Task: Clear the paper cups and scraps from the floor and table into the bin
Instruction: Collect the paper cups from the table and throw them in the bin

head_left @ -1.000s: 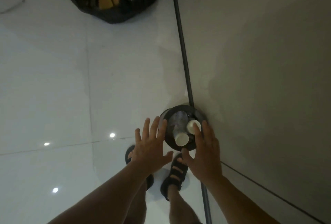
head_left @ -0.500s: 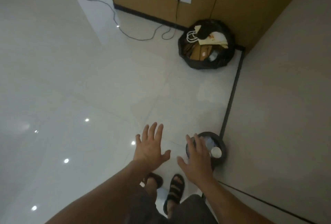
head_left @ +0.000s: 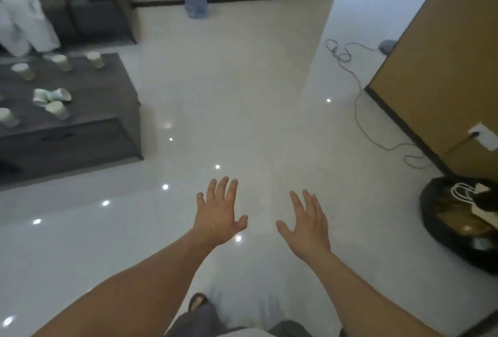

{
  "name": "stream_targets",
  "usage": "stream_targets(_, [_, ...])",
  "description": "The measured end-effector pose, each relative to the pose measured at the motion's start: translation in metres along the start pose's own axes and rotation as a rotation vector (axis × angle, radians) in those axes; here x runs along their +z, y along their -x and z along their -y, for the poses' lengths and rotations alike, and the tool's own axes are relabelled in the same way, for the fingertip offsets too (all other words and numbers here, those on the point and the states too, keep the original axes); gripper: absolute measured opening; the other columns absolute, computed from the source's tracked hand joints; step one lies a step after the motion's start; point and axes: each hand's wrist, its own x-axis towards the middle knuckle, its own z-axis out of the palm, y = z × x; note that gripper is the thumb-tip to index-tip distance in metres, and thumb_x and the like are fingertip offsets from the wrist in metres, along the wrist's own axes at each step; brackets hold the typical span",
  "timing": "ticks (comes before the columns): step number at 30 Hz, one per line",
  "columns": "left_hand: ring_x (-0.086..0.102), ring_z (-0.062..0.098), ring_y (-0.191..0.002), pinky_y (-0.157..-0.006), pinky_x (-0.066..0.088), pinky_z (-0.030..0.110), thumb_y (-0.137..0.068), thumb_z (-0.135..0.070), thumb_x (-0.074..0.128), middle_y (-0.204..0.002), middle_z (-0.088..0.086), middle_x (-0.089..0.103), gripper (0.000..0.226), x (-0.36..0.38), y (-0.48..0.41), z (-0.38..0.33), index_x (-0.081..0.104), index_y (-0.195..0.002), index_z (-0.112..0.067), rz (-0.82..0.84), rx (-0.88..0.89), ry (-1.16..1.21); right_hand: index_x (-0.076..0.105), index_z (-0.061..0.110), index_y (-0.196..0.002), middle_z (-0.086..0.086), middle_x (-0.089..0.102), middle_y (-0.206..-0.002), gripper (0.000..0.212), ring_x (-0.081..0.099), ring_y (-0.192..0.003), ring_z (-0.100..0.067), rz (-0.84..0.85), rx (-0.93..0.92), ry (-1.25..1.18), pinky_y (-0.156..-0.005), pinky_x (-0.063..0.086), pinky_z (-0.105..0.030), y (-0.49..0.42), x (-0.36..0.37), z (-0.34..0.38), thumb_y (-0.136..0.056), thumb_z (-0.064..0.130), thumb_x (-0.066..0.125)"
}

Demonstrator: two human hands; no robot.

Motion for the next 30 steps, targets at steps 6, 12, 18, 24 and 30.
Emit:
stream_targets(6, [-0.003, 0.030, -0.146, -0.112, 0.014, 0.056, -0.082, -0.069, 0.040, -0.159, 0.002, -0.004, 0.093, -0.033, 0.022, 0.156, -0.004, -0.151, -0.024, -0.058, -0.280, 0.031, 0.000, 0.038, -0.154, 0.007, -0.012, -0.162, 0.080, -0.014, -0.148, -0.014, 0.069, -0.271, 0.043, -0.121, 0.003, -0.041, -0.057, 0.030, 0.147, -0.091, 0.061, 0.045])
stream_targets(12, [-0.005, 0.029, -0.146, -0.113, 0.011, 0.056, -0.081, -0.070, 0.039, -0.160, 0.001, -0.005, 0.093, -0.046, 0.015, 0.250, -0.005, -0.150, -0.025, -0.095, -0.473, 0.075, 0.001, 0.038, -0.154, 0.007, -0.009, -0.162, 0.079, -0.012, -0.148, -0.013, 0.138, -0.475, 0.101, -0.120, 0.001, -0.041, -0.123, 0.060, 0.247, -0.091, 0.063, 0.043])
stream_targets(18, [-0.005, 0.028, -0.146, -0.113, 0.009, 0.056, -0.083, -0.069, 0.037, -0.160, 0.002, -0.005, 0.090, -0.078, -0.017, 0.348, -0.003, -0.151, -0.024, -0.126, -0.651, 0.037, 0.006, 0.036, -0.154, 0.003, -0.003, -0.163, 0.078, -0.007, -0.149, -0.017, 0.182, -0.680, 0.117, -0.121, 0.007, -0.041, -0.205, 0.093, 0.365, -0.091, 0.062, 0.043])
stream_targets(24, [-0.004, 0.027, -0.146, -0.113, 0.011, 0.054, -0.083, -0.069, 0.036, -0.160, 0.002, -0.003, 0.089, -0.113, -0.050, 0.437, 0.000, -0.151, -0.023, -0.174, -0.822, 0.030, 0.014, 0.032, -0.154, -0.001, 0.008, -0.162, 0.077, 0.004, -0.149, -0.021, 0.218, -0.867, 0.170, -0.119, 0.014, -0.040, -0.280, 0.110, 0.484, -0.090, 0.062, 0.043])
stream_targets(30, [-0.004, 0.027, -0.146, -0.113, 0.014, 0.054, -0.081, -0.070, 0.037, -0.159, 0.002, -0.002, 0.091, -0.103, -0.060, 0.519, 0.000, -0.150, -0.023, -0.163, -0.943, 0.122, 0.017, 0.031, -0.154, -0.002, 0.011, -0.162, 0.078, 0.009, -0.148, -0.021, 0.305, -0.947, 0.228, -0.118, 0.022, -0.039, -0.326, 0.142, 0.584, -0.088, 0.061, 0.047])
